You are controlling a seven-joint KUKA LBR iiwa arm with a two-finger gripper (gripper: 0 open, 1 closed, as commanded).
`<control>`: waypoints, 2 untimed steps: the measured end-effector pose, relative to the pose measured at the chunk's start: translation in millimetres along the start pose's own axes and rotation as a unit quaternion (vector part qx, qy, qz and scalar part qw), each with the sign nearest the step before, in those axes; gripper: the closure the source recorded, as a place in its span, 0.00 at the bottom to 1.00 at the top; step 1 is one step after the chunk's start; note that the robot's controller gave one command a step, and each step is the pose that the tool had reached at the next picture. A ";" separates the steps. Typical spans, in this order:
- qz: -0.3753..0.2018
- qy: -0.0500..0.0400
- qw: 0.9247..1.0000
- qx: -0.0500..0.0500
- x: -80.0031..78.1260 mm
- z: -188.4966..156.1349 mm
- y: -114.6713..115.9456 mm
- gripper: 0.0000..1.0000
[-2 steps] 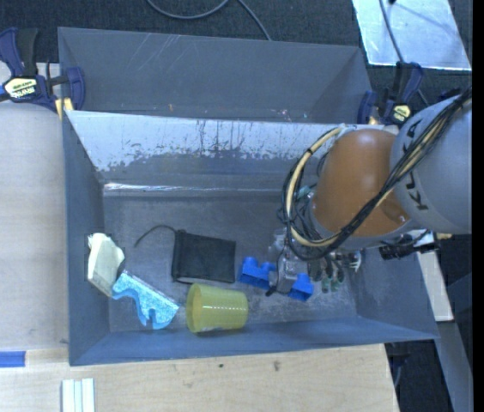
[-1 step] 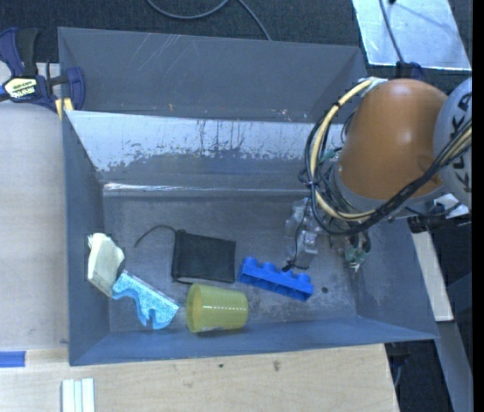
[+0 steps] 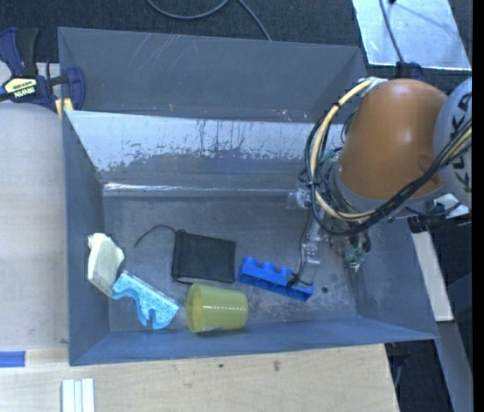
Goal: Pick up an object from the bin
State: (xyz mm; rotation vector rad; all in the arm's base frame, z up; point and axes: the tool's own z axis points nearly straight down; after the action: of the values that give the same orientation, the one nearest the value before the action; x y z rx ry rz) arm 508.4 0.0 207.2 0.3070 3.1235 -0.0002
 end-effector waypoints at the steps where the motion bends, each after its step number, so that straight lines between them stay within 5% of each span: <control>1: 0.000 0.000 1.000 0.000 0.0 0.0 0.0 0.00; 2: -0.034 -0.003 0.999 -0.001 2.2 38.9 -10.0 0.00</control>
Offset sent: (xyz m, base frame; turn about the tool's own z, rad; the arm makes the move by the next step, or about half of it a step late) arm -0.0160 -0.0287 -0.1186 -0.1939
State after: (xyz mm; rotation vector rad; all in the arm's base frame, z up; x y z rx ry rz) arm 504.4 -9.4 168.3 0.2010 3.1264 0.0005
